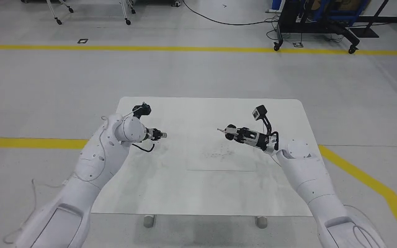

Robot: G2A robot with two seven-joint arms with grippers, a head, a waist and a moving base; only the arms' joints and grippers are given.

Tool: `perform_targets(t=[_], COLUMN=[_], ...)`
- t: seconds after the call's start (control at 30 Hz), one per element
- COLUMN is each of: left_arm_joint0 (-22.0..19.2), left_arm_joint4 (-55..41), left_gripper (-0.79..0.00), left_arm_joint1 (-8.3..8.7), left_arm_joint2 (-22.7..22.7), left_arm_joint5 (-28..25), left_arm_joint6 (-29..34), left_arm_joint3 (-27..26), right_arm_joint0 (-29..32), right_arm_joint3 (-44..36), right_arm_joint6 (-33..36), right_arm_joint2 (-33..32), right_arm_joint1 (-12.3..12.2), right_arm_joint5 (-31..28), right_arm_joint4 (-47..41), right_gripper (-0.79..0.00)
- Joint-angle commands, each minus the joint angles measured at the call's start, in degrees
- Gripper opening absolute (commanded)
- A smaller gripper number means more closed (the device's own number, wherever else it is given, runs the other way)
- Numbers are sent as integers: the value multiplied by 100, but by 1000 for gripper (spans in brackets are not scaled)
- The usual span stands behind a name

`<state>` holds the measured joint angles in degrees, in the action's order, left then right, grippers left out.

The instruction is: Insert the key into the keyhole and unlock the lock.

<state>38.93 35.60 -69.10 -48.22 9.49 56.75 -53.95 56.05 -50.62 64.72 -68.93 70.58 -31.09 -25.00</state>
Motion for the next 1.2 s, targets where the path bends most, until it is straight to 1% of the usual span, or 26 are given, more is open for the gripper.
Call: perform_targets(t=[0.0, 0.03, 0.1, 0.17, 0.23, 0.27, 0.33, 0.47, 0.53, 0.57, 0.6, 0.87, 0.93, 1.07, 1.17], left_arm_joint0=[-117, -171, -271, -365, -440, -468, -533, -650, -714, -738, -749, -847, -841, -777, -710], left_arm_joint4=[18, 9, -30, -120, -133, -186, -239, -256, -182, -209, -189, -33, 95, 384, 492], left_gripper=[-117, -126, -197, -237, -345, -372, -406, -437, -536, -619, -785, -785, -785, -785, -785], left_arm_joint1=[-86, -130, -214, -291, -363, -397, -456, -561, -601, -619, -636, -680, -673, -638, -606], left_arm_joint2=[139, 195, 286, 334, 391, 405, 433, 521, 593, 594, 621, 676, 712, 800, 770], left_arm_joint5=[18, 27, 37, 51, 76, 61, 43, -48, -123, -148, -182, -365, -499, -1059, -1169], left_arm_joint6=[-76, -120, -202, -297, -464, -502, -591, -597, -471, -445, -383, -15, 49, 134, 41], left_arm_joint3=[266, 371, 576, 783, 957, 1037, 1208, 1480, 1605, 1656, 1684, 1744, 1691, 1479, 1369], right_arm_joint0=[0, 0, 0, 0, 0, 0, 0, 0, 0, 0, 0, 0, 0, 0, 0], right_arm_joint3=[0, 0, 0, 0, 0, 0, 0, 0, 0, 0, 0, 0, 0, 0, 0], right_arm_joint6=[0, 0, 0, 0, 0, 0, 0, 0, 0, 0, 0, 0, 0, 0, 0], right_arm_joint2=[0, 0, 0, 0, 0, 0, 0, 0, 0, 0, 0, 0, 0, 0, 0], right_arm_joint1=[0, 0, 0, 0, 0, 0, 0, 0, 0, 0, 0, 0, 0, 0, 0], right_arm_joint5=[0, 0, 0, 0, 0, 0, 0, 0, 0, 0, 0, 0, 0, 0, 0], right_arm_joint4=[0, 0, 0, 0, 0, 0, 0, 0, 0, 0, 0, 0, 0, 0, 0], right_gripper=[-785, -785, -785, -785, -785, -785, -785, -785, -785, -785, -785, -785, -785, -785, -785])
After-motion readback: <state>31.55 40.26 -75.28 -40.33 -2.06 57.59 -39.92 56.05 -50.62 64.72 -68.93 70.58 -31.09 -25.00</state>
